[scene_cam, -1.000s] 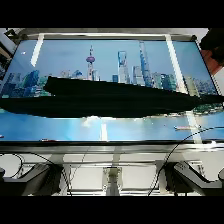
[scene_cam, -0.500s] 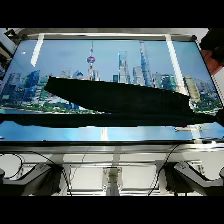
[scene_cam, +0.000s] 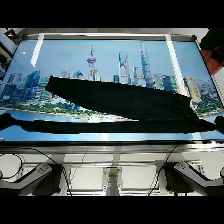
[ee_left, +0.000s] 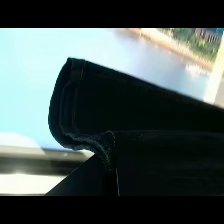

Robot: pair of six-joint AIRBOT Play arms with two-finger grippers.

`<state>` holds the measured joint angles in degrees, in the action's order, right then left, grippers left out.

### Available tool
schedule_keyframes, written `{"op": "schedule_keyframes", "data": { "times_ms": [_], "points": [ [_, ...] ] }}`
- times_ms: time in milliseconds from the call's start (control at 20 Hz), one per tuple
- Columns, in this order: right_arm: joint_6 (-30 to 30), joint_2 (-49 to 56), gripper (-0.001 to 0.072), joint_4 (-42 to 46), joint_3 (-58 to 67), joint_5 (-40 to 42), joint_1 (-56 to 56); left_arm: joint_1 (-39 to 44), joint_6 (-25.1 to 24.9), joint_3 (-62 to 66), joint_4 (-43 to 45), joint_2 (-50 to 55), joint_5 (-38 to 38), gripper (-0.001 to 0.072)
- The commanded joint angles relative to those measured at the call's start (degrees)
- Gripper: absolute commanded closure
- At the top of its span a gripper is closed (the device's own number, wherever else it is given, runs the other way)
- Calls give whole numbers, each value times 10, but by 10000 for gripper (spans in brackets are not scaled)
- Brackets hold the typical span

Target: Fold the clothes and pants, and hang the long-sleeved shirts on hangers.

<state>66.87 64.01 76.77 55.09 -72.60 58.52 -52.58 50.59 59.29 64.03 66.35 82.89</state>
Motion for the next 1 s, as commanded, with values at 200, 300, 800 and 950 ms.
{"op": "schedule_keyframes", "data": {
  "times_ms": [200,300,800,950],
  "points": [
    [83,74,698,-68,182,-27,-43,174,247,234,21,149,-98,686],
    [96,120,698,-74,212,-30,-84,229,275,303,21,210,-119,685],
    [186,258,695,-138,291,81,-148,282,383,400,-92,334,-276,686],
    [186,270,696,-136,291,82,-148,282,395,400,-92,349,-258,685]
  ]
}}
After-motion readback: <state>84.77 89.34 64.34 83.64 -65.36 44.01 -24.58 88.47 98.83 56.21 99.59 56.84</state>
